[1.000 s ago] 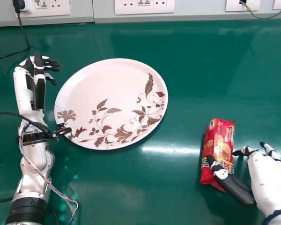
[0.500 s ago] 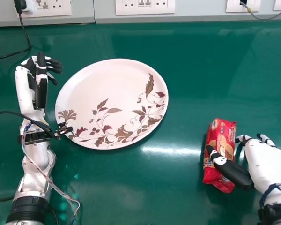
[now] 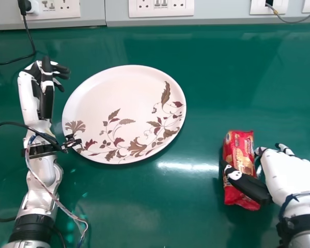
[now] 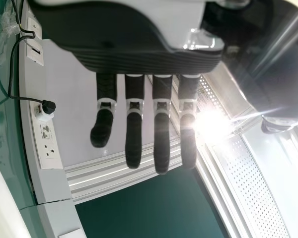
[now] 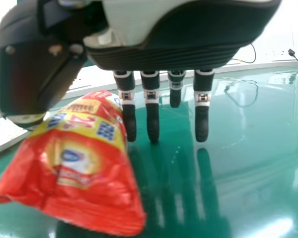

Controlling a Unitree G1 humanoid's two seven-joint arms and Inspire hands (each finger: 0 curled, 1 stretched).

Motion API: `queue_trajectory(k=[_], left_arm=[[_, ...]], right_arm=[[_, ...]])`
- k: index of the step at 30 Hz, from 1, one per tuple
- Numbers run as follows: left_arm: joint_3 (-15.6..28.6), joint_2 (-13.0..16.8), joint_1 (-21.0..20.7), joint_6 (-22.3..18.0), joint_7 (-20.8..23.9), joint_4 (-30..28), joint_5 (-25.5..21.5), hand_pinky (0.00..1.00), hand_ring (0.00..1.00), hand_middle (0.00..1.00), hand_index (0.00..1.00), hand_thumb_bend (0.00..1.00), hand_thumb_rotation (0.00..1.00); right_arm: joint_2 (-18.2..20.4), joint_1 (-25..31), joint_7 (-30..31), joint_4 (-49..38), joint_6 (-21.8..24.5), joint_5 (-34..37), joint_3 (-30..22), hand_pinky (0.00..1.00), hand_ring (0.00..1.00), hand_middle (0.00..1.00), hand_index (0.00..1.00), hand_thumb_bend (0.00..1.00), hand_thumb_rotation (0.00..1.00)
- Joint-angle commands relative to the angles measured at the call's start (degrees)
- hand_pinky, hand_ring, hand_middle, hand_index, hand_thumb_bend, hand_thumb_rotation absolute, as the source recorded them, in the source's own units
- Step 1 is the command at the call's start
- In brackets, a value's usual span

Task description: Pick up biscuit and place it in the plate

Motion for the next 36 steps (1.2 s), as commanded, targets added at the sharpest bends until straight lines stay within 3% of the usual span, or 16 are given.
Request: queue_trajectory(k=[1,6,11,13,16,18,19,20,21,24,31,33,36], left_arm=[[-1.69,-3.82,5.18,1.24,-0.10,2.98,-0.28,0.21,0.42,0.45,0.45,0.77,0.99],[-1.74,-3.78,4.92,1.51,-0.13,2.42,-0.22,0.20,0.42,0.45,0.44,0.78,1.00],[-1.81,-3.85,4.53,1.15,-0.55,2.31,-0.60,0.19,0.41,0.44,0.44,0.77,1.00],[-1.83,-3.74,4.40,1.06,-0.37,2.26,-0.21,0.19,0.41,0.44,0.43,0.77,1.00],[-1.77,-3.72,4.19,1.08,-0.03,2.24,0.11,0.18,0.40,0.43,0.43,0.77,1.00],[-1.66,-3.63,4.03,0.72,-0.11,2.62,-0.11,0.18,0.40,0.43,0.43,0.77,1.00],[-1.62,-3.69,4.03,0.63,-0.45,2.64,-0.61,0.18,0.40,0.43,0.43,0.75,1.00],[-1.57,-3.78,4.06,0.65,-0.75,2.59,-1.11,0.18,0.40,0.43,0.44,0.74,0.99],[-1.57,-3.85,4.08,0.50,-1.14,2.58,-1.72,0.18,0.40,0.44,0.44,0.74,0.99],[-1.62,-3.79,4.30,0.51,-1.46,2.24,-2.19,0.18,0.41,0.44,0.44,0.74,0.97],[-1.53,-3.93,4.39,-0.26,-2.37,2.57,-3.47,0.19,0.41,0.45,0.45,0.77,0.95],[-1.60,-3.68,4.31,-0.38,-2.20,2.75,-3.05,0.19,0.41,0.45,0.45,0.76,0.96],[-1.61,-3.80,4.37,0.01,-2.37,2.37,-3.22,0.19,0.41,0.45,0.44,0.76,0.96]], right_arm=[[0.74,0.69,4.02,2.53,-1.14,-0.93,1.76,0.63,0.75,0.79,0.77,0.86,1.00],[-0.31,0.99,5.68,5.36,-2.74,-4.06,4.20,0.60,0.73,0.82,0.79,0.86,0.89],[-2.08,0.29,5.33,9.07,-4.02,-7.95,6.32,0.60,0.73,0.81,0.79,0.82,0.64],[-4.37,0.01,3.90,10.75,-5.05,-8.01,6.63,0.59,0.72,0.80,0.78,0.80,0.59],[-7.80,-0.47,1.07,13.41,-5.89,-9.04,7.04,0.54,0.65,0.72,0.71,0.81,0.48],[-9.09,-0.62,-0.73,14.83,-5.38,-8.46,7.07,0.51,0.59,0.64,0.63,0.81,0.33],[-9.44,-0.53,-2.09,15.46,-4.88,-7.93,6.95,0.49,0.55,0.60,0.60,0.78,0.20],[-9.56,-0.35,-3.70,15.99,-4.23,-7.14,6.77,0.43,0.49,0.51,0.56,0.65,0.10],[-9.83,-0.13,-5.48,16.32,-3.71,-6.05,6.56,0.35,0.42,0.46,0.54,0.59,0.05],[-10.61,0.81,-11.46,16.92,-2.36,-0.92,5.54,0.23,0.30,0.40,0.52,0.53,0.01],[-12.54,1.88,-17.60,17.56,-0.06,4.02,4.35,0.20,0.27,0.38,0.50,0.51,0.00],[-12.97,1.92,-18.40,17.51,0.49,5.29,4.09,0.18,0.24,0.45,0.49,0.52,0.00],[-13.23,1.76,-18.53,17.19,1.51,7.40,3.58,0.18,0.23,0.47,0.48,0.52,0.00]])
